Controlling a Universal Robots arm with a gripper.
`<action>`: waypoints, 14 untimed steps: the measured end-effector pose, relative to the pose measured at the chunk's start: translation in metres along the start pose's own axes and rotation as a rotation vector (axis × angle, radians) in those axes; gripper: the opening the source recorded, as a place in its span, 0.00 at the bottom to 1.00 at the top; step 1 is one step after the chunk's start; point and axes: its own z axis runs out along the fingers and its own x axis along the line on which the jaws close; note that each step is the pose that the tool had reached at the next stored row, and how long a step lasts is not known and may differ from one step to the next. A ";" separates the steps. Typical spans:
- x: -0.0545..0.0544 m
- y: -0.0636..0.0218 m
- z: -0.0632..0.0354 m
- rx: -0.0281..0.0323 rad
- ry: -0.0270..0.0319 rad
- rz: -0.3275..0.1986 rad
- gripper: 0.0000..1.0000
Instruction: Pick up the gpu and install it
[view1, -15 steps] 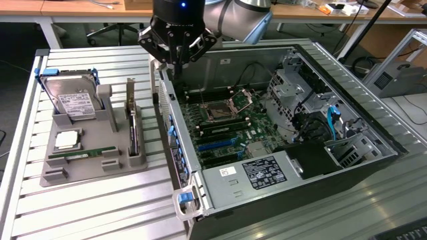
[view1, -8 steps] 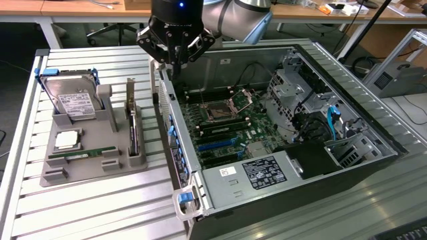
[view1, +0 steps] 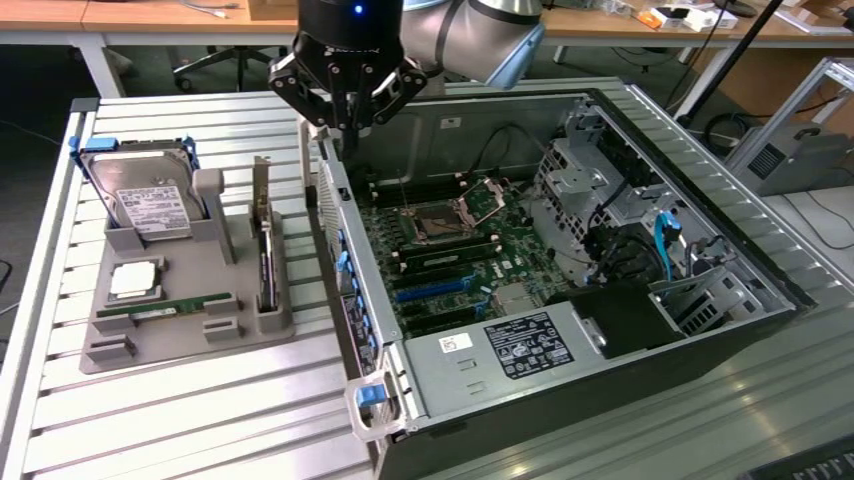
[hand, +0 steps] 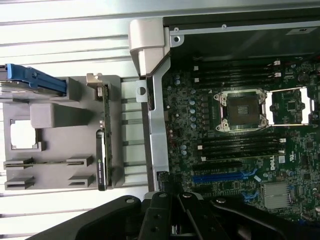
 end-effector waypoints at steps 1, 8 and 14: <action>0.000 0.0000 0.0000 0.0000 0.0000 0.000 0.11; 0.002 -0.0002 -0.0001 0.0000 0.0000 0.000 0.11; 0.004 -0.0003 -0.0001 0.0000 0.0000 0.000 0.11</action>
